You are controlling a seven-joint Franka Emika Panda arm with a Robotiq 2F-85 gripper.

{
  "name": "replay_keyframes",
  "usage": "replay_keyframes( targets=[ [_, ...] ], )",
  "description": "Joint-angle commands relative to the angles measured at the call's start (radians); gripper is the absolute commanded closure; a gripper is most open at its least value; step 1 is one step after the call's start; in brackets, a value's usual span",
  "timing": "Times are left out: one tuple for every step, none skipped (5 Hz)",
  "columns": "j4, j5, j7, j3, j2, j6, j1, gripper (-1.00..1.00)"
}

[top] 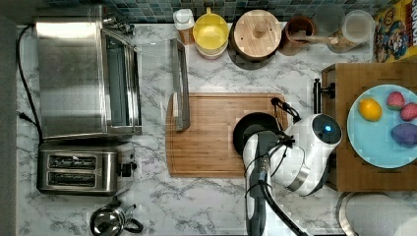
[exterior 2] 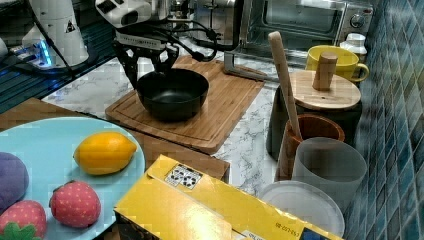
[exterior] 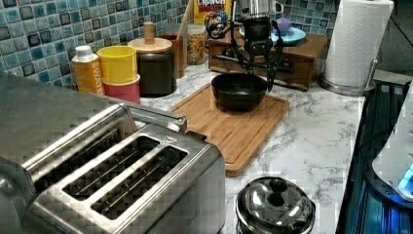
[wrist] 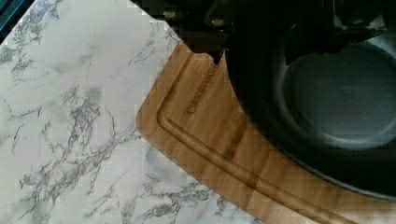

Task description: Put the bowl on the board.

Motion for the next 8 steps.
replay_keyframes(
  targets=[
    [0.111, -0.016, 0.028, 0.009, -0.009, -0.005, 0.014, 0.00],
    [0.111, -0.016, 0.028, 0.008, -0.009, -0.005, 0.015, 0.00],
    [0.111, -0.016, 0.028, 0.006, -0.009, -0.006, 0.017, 0.00],
    [0.111, -0.015, 0.028, 0.003, -0.009, -0.005, 0.020, 0.00],
    [0.111, -0.015, 0.028, 0.004, -0.009, -0.006, 0.019, 0.00],
    [0.111, -0.015, 0.028, 0.005, -0.009, -0.005, 0.018, 0.00],
    [0.111, -0.016, 0.028, 0.010, -0.010, -0.005, 0.013, 0.00],
    [0.111, -0.017, 0.029, 0.016, -0.010, -0.005, 0.007, 0.00]
  ],
)
